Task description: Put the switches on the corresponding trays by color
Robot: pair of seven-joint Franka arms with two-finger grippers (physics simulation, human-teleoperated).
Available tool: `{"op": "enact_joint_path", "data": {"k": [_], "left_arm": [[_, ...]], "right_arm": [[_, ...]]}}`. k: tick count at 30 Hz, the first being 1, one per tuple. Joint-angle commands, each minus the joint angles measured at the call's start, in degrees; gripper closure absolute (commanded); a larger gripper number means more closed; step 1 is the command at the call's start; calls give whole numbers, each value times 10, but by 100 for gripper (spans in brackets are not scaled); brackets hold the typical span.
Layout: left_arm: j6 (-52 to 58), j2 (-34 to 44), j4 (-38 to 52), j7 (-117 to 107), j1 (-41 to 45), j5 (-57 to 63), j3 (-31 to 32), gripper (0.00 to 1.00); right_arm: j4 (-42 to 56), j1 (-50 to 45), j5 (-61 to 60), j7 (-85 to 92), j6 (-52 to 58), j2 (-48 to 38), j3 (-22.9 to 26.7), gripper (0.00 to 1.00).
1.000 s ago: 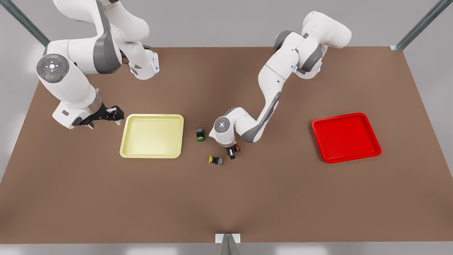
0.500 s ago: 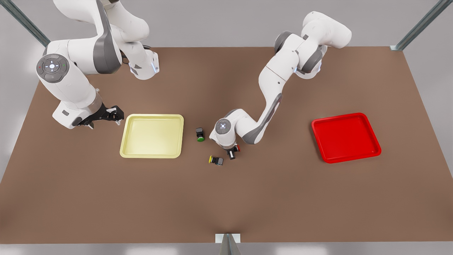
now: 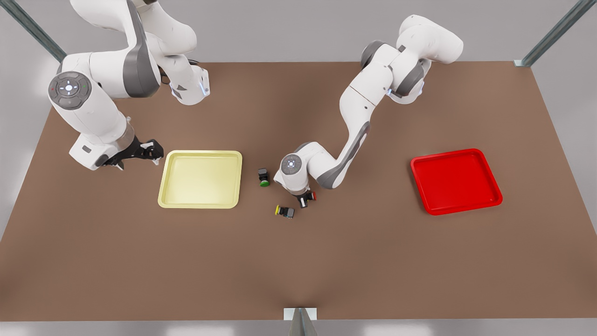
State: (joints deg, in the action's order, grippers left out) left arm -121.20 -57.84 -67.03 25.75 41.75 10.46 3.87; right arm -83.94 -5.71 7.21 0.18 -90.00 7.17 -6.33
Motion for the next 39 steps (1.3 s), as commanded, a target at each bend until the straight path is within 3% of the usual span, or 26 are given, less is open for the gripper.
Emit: {"op": "enact_joint_path", "data": {"k": [1,6,13,16,17,19,23,32,39], "left_arm": [[1,0,1,0,0,-11,0,45],[2,2,0,4,-1,-11,0,53],[25,17,1,4,-9,-27,2,53],[43,60,0,6,-28,-40,2,53],[54,79,-3,6,-35,-53,1,53],[69,106,-14,7,-47,-54,3,53],[69,197,-120,7,-69,-62,5,53],[56,371,-347,33,-206,-62,25,52],[49,461,-471,73,-331,-55,25,51]], "right_arm": [[0,0,0,0,1,0,0,0],[0,0,0,1,1,-1,0,0],[-1,0,0,1,3,-1,0,0],[-6,0,-4,12,13,20,-27,0],[-5,1,-4,21,23,42,-58,0],[-4,0,-5,119,36,79,-83,0],[4,-29,-3,177,19,174,-89,0],[4,-122,40,277,-232,328,-88,0],[96,-170,60,369,-258,412,-86,0]]}}
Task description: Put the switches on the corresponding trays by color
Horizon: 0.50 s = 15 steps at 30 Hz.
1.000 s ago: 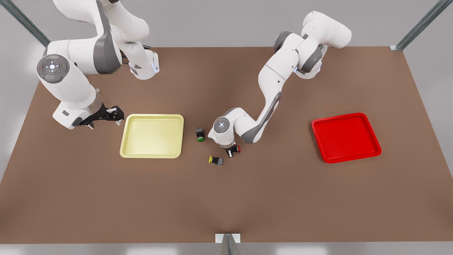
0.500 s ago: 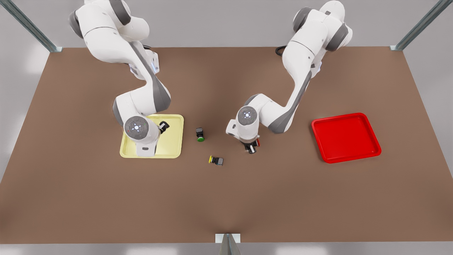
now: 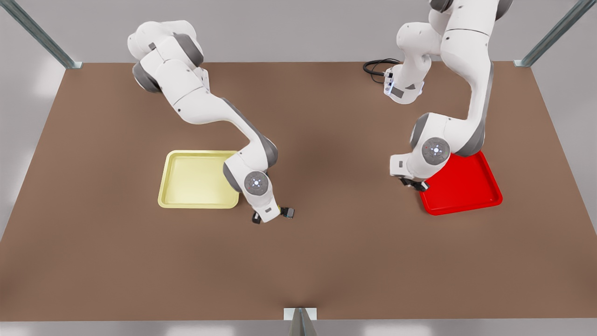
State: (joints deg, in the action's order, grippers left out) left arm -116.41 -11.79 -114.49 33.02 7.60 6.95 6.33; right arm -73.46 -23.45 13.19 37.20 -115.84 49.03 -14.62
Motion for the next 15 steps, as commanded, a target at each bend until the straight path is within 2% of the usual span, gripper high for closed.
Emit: {"op": "enact_joint_path", "data": {"k": [1,6,12,13,14,15], "left_arm": [[0,0,-3,1,-5,-19,0,51],[6,-3,-12,73,-126,-17,-2,50],[49,6,-29,66,-153,-18,-2,49],[51,8,-36,63,-156,-18,-3,38],[51,7,-39,57,-156,-18,-2,0],[51,7,-40,56,-156,-18,-3,0]], "right_arm": [[3,-2,0,0,0,2,0,0],[10,-15,0,0,-13,14,1,0],[32,-31,3,39,-46,50,4,0],[32,-31,3,39,-46,50,4,0],[32,-32,3,39,-46,50,4,0],[31,-37,3,39,-46,51,4,0]]}}
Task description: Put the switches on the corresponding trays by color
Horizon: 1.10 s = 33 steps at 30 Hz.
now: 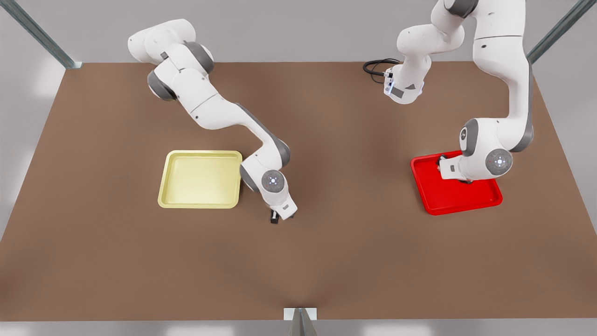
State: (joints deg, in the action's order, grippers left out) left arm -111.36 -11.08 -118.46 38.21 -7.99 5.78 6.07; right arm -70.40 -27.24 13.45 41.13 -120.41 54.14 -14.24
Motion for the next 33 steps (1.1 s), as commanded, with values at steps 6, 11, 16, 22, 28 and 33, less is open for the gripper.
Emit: {"op": "enact_joint_path", "data": {"k": [6,11,16,22,28,33], "left_arm": [[20,18,5,-10,1,-7,3,0],[199,10,220,-169,1,-17,11,0],[274,65,312,-358,67,-10,-77,0],[282,71,308,-401,126,-51,-143,0],[273,55,326,-393,125,-53,-142,0],[274,49,350,-397,117,-32,-147,0]], "right_arm": [[22,-4,0,-2,-11,33,9,0],[47,-4,-1,0,-10,44,10,0],[83,-25,-4,-3,-4,64,21,0],[106,-35,-6,-7,-9,86,20,0],[126,-45,-13,-8,-7,95,19,0],[127,-45,-13,-9,-9,98,20,11]]}}
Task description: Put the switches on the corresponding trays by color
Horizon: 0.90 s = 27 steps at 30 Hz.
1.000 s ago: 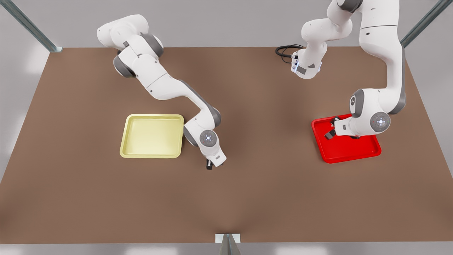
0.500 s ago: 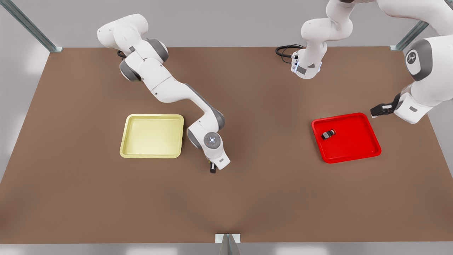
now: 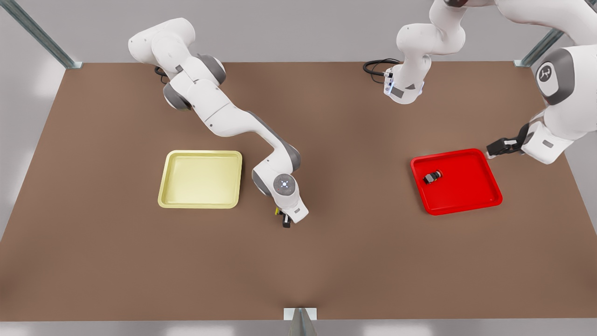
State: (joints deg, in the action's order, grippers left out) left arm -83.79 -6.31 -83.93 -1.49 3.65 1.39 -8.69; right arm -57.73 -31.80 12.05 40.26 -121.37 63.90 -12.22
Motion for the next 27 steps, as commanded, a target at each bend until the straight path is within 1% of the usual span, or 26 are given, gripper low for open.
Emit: {"op": "enact_joint_path", "data": {"k": [1,2,3,10,17,22,23,27], "left_arm": [[3,-8,-2,2,-2,14,1,0],[-5,-22,4,-2,-4,14,0,0],[-5,-27,4,0,-14,13,1,0],[-5,-36,5,-3,-8,13,2,0],[1,-29,24,-4,-6,9,8,0],[-2,-34,23,-4,-7,8,7,0],[-11,-48,24,-4,-12,3,5,0],[-13,-49,23,-4,-12,0,4,0]], "right_arm": [[0,0,0,0,1,0,0,14],[0,0,0,0,1,0,0,24],[0,0,0,0,2,0,0,31],[0,4,-4,-1,4,0,1,32],[0,4,-4,-1,4,0,1,39],[0,5,-4,-1,3,0,1,46],[0,5,-4,-2,3,0,1,46],[0,4,-4,-11,4,0,1,46]]}}
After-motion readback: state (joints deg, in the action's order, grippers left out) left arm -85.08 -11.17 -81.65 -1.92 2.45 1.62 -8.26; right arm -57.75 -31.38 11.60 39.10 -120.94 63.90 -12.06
